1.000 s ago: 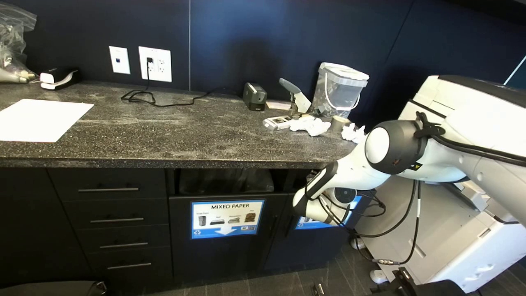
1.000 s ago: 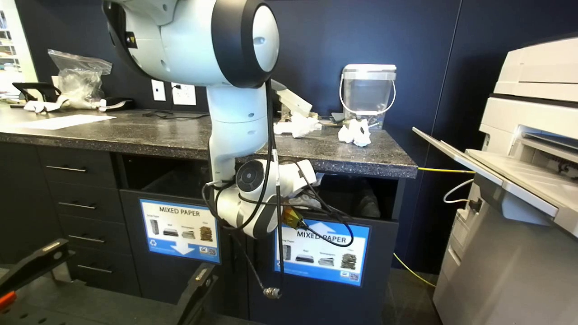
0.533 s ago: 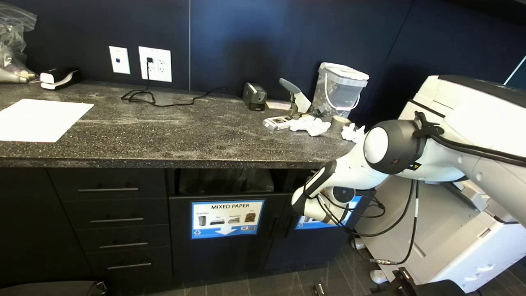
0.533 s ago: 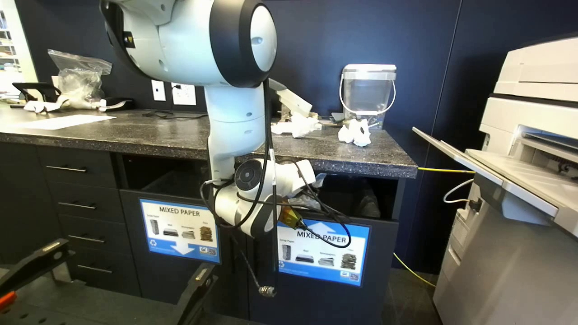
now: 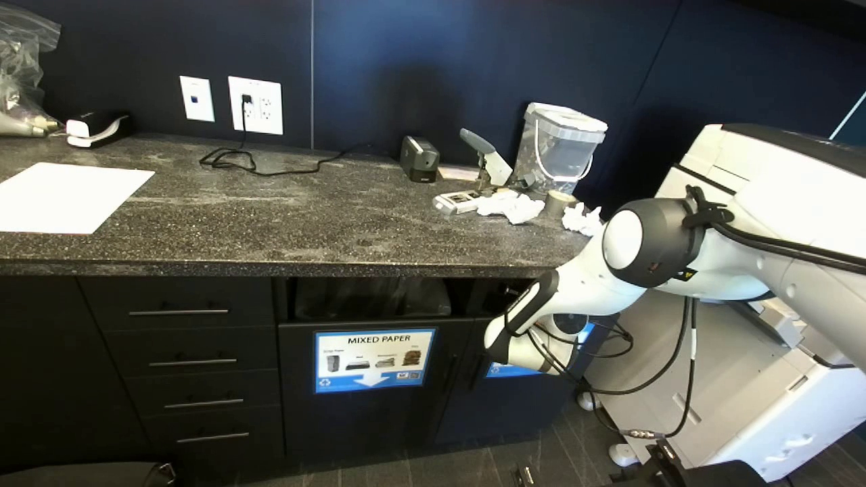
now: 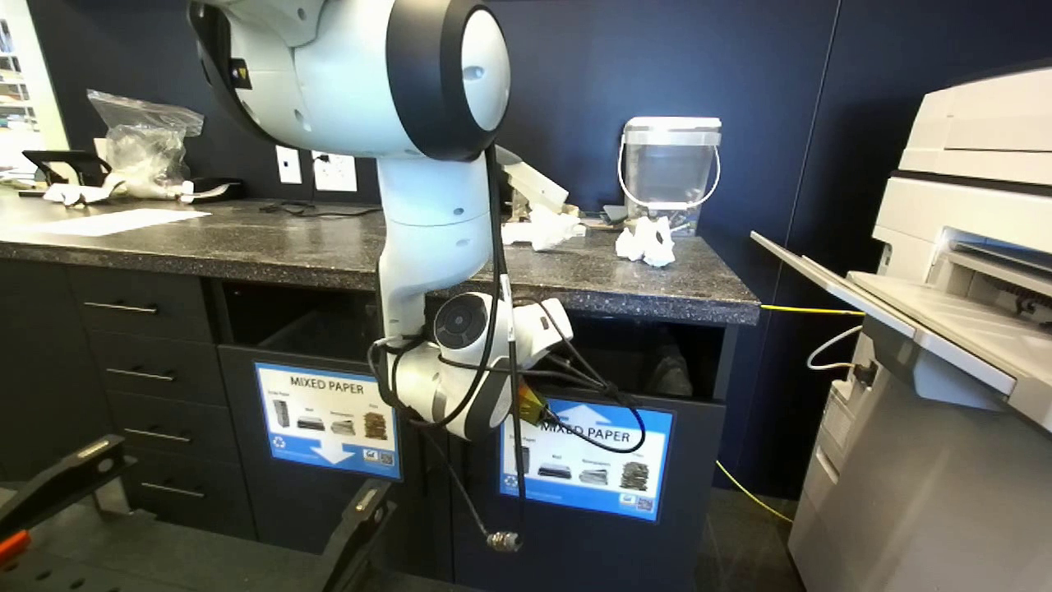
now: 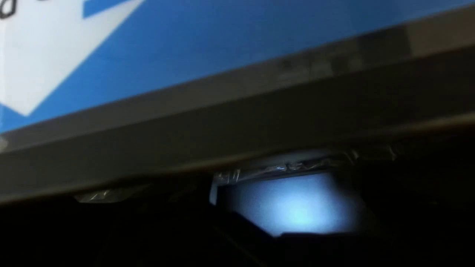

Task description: Put the papers in the bin to the right

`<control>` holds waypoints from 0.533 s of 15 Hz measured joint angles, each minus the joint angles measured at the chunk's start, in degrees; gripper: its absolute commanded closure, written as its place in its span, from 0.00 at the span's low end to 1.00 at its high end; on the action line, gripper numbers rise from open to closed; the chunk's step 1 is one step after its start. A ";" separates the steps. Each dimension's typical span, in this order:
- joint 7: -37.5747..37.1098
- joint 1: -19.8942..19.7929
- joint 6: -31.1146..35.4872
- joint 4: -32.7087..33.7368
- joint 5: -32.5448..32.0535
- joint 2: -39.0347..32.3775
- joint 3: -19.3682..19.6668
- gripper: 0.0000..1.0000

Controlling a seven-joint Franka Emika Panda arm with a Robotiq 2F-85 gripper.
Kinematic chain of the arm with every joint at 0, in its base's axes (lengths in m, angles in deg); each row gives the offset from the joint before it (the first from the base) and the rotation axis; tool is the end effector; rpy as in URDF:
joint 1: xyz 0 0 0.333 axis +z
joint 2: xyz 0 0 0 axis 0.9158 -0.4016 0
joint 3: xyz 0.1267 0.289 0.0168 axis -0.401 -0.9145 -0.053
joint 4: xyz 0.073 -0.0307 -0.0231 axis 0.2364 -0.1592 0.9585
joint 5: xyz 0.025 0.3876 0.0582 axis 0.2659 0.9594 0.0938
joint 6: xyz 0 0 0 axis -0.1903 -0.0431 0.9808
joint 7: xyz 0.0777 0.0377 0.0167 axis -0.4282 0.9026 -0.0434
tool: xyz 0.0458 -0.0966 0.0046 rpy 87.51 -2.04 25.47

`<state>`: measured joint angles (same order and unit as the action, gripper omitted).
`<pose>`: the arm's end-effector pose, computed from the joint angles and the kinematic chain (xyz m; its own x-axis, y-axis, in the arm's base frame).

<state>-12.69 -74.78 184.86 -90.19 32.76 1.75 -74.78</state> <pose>0.6167 -0.1007 -0.0570 0.4632 -0.2367 0.8540 -0.2957 -0.9497 -0.1029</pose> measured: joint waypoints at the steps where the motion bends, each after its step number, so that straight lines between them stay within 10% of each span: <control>1: -0.53 -0.68 -0.08 -0.41 -2.52 0.03 0.00 0.00; 8: -3.51 -5.87 0.17 -6.40 -17.03 4.89 0.01 0.00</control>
<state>-16.20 -80.65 185.02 -96.59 15.73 6.64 -74.77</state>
